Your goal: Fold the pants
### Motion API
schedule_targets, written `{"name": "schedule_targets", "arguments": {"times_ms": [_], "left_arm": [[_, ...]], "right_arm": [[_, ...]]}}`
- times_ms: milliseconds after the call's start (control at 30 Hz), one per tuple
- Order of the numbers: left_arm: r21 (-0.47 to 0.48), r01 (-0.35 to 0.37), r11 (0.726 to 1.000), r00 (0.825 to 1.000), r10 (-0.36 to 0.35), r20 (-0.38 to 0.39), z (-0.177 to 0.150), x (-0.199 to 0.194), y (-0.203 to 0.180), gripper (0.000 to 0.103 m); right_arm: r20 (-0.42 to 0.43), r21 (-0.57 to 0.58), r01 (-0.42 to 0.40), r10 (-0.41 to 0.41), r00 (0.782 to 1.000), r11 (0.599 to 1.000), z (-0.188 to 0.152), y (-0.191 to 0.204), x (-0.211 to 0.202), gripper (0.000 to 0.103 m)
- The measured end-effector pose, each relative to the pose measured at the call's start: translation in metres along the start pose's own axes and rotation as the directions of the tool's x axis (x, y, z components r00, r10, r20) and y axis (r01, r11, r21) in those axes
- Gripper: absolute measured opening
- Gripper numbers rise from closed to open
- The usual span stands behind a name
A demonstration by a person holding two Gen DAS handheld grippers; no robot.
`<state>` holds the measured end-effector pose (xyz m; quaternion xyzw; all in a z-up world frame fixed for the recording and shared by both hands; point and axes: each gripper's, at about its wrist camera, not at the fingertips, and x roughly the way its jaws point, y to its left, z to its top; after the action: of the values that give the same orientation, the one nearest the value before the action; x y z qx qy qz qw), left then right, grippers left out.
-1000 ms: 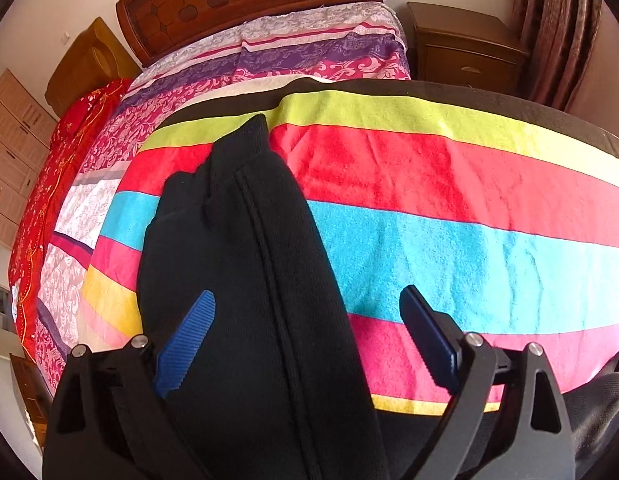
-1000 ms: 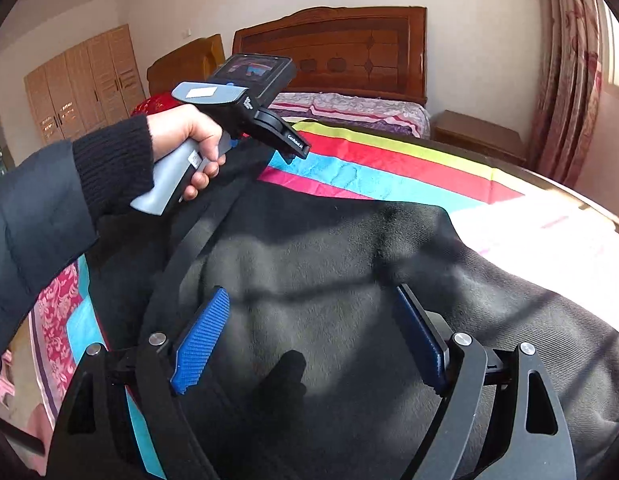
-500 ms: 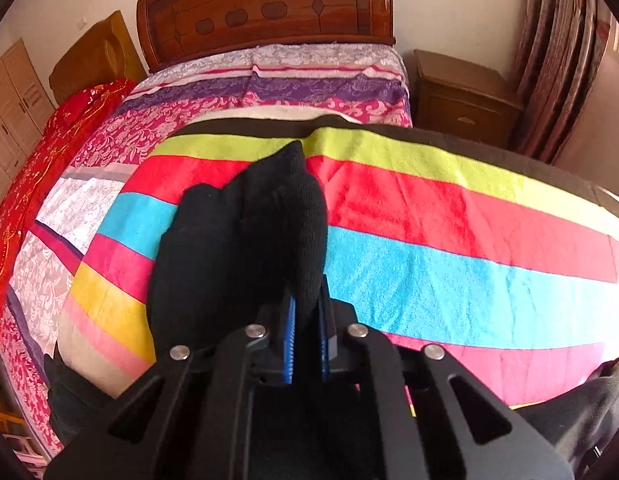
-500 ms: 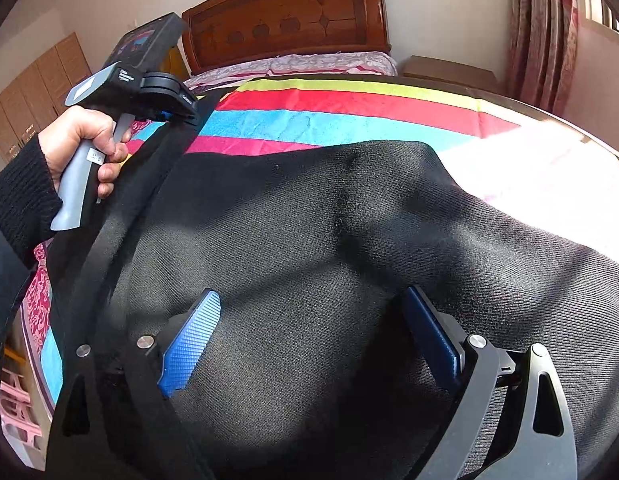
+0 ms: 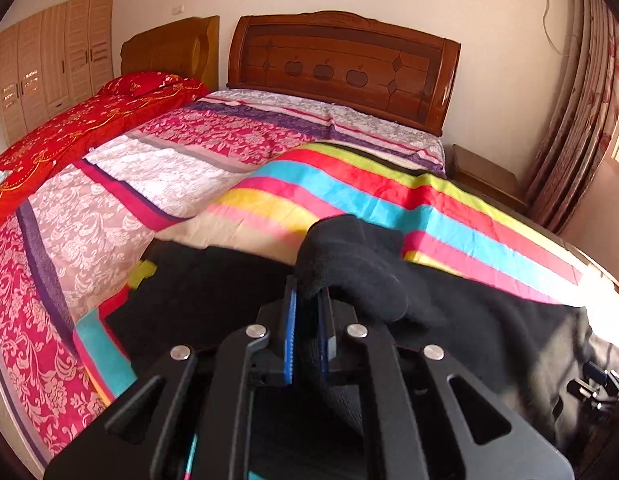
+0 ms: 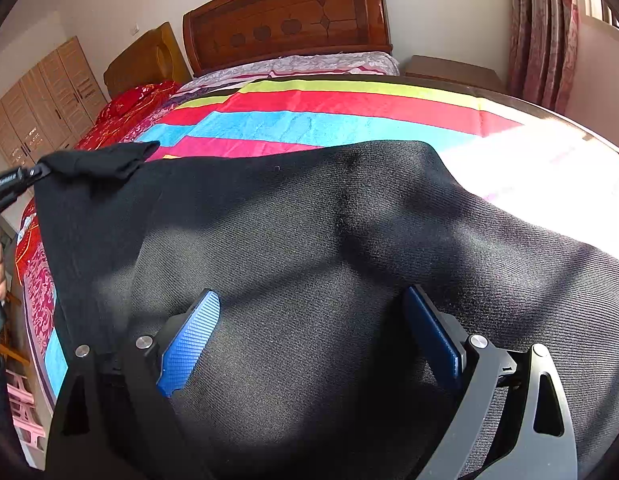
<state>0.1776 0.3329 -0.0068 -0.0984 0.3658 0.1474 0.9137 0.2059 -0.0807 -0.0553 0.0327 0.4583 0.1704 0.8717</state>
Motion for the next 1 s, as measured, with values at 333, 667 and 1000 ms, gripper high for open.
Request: {"name": "schedule_targets", "arguments": {"times_ms": [333,667,1000], "left_arm": [[-0.203,0.204,0.958,0.974,-0.220,-0.056,-0.050,0.026,0.034,0.060],[-0.191,0.147,0.970,0.977,-0.173,-0.125,-0.059,0.039,0.023,0.069],[-0.199,0.160,0.967,0.967,-0.194,-0.166,-0.056,0.062,0.026,0.019]], "right_arm": [[0.023,-0.023,-0.058,0.058,0.998,0.998,-0.001,0.004,-0.007,0.089],[0.025,-0.531,-0.192,0.241,0.970,0.826,-0.059,0.135,-0.056,0.061],[-0.073,-0.565,-0.190,0.181,0.981,0.803,-0.075,0.141,-0.026,0.043]]}}
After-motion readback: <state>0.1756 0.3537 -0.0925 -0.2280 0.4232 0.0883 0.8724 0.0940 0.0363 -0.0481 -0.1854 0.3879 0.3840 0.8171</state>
